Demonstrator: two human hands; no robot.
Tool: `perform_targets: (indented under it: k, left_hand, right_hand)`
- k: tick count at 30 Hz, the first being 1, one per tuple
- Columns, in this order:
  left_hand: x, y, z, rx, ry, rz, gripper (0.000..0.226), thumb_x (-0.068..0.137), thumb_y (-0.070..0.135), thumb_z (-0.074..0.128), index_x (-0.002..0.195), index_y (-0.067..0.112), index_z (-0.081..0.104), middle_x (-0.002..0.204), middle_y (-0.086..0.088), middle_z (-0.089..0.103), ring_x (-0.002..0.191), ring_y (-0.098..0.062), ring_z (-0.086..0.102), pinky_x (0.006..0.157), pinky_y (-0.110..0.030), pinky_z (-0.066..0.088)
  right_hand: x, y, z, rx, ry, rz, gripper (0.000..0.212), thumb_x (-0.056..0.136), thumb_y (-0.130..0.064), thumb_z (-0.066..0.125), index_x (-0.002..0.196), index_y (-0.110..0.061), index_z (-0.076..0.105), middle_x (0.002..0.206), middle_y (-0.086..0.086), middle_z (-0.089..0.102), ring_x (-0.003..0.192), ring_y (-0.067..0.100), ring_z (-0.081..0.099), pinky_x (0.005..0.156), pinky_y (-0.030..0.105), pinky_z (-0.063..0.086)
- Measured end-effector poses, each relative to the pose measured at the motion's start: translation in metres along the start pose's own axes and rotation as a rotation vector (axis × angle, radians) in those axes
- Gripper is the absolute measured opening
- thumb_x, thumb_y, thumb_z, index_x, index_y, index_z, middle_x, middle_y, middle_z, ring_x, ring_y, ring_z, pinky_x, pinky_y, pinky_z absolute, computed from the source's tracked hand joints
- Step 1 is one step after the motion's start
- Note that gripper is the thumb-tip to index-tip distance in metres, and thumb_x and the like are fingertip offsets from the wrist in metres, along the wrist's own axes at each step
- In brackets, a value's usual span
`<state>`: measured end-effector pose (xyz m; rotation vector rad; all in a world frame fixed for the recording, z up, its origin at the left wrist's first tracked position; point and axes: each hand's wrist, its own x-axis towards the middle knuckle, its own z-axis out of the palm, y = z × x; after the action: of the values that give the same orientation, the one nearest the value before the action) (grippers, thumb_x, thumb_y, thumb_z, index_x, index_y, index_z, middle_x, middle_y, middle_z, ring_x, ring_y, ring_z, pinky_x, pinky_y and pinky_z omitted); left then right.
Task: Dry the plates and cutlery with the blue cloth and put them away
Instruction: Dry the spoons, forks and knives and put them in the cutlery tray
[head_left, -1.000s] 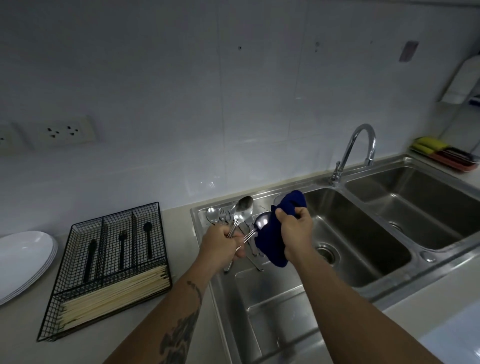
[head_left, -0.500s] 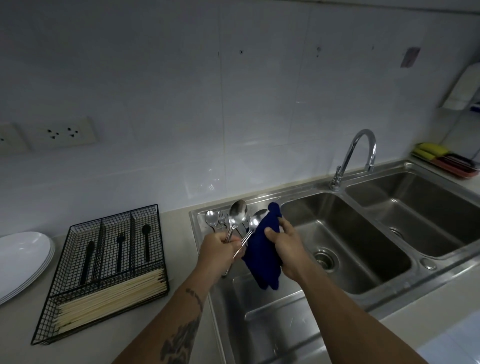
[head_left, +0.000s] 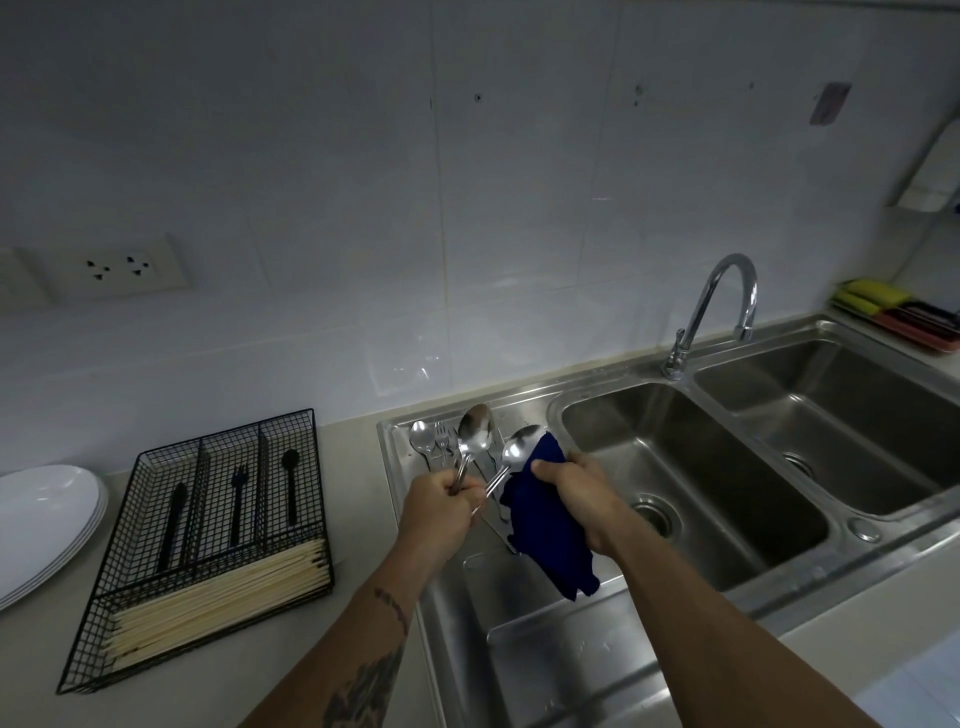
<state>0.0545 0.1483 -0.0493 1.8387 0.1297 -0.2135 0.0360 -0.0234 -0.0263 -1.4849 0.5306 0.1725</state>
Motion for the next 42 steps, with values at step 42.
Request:
perform_targets:
  k: [42]
  left_hand:
    - [-0.008, 0.010, 0.002, -0.062, -0.010, 0.084, 0.017, 0.095, 0.004, 0.059, 0.085, 0.006, 0.072, 0.088, -0.010, 0.073, 0.086, -0.022, 0.071, 0.079, -0.036, 0.061]
  right_hand:
    - [0.005, -0.022, 0.034, 0.170, 0.063, -0.061, 0.014, 0.089, -0.007, 0.066, 0.102, -0.004, 0.064, 0.099, 0.020, 0.071, 0.082, 0.031, 0.068, 0.067, 0.038, 0.057]
